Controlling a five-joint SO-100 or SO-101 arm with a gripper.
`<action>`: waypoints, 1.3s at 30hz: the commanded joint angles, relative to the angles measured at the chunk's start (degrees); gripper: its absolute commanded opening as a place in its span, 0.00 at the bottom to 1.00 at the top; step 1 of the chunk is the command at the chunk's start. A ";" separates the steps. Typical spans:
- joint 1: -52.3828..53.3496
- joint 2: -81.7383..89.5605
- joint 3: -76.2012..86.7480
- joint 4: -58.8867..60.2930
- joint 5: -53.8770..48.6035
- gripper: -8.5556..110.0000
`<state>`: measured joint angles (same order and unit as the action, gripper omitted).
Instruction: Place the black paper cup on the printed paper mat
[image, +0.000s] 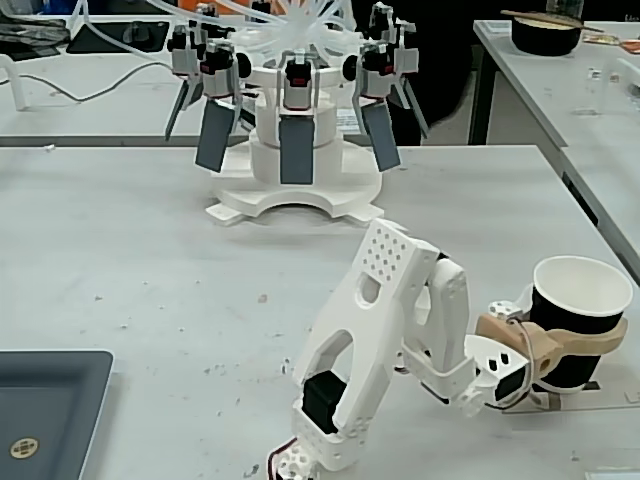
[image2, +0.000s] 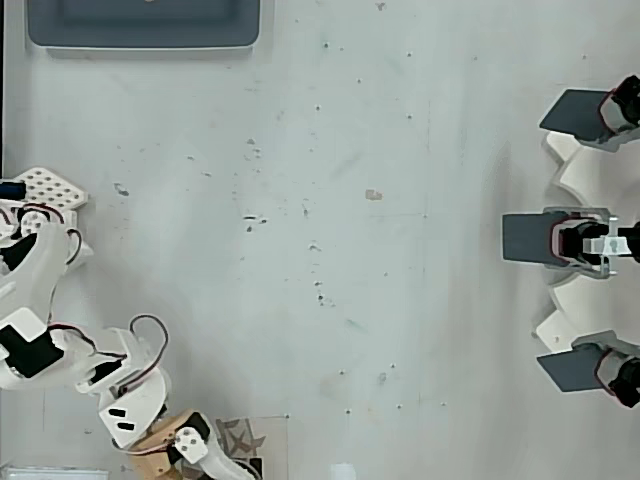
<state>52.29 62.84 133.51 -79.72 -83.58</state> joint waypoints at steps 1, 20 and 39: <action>0.88 0.09 -1.76 -2.20 0.00 0.14; 5.10 2.46 -0.79 1.67 0.35 0.40; 6.15 27.16 24.17 1.14 -0.88 0.51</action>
<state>57.66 83.06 155.21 -77.96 -84.02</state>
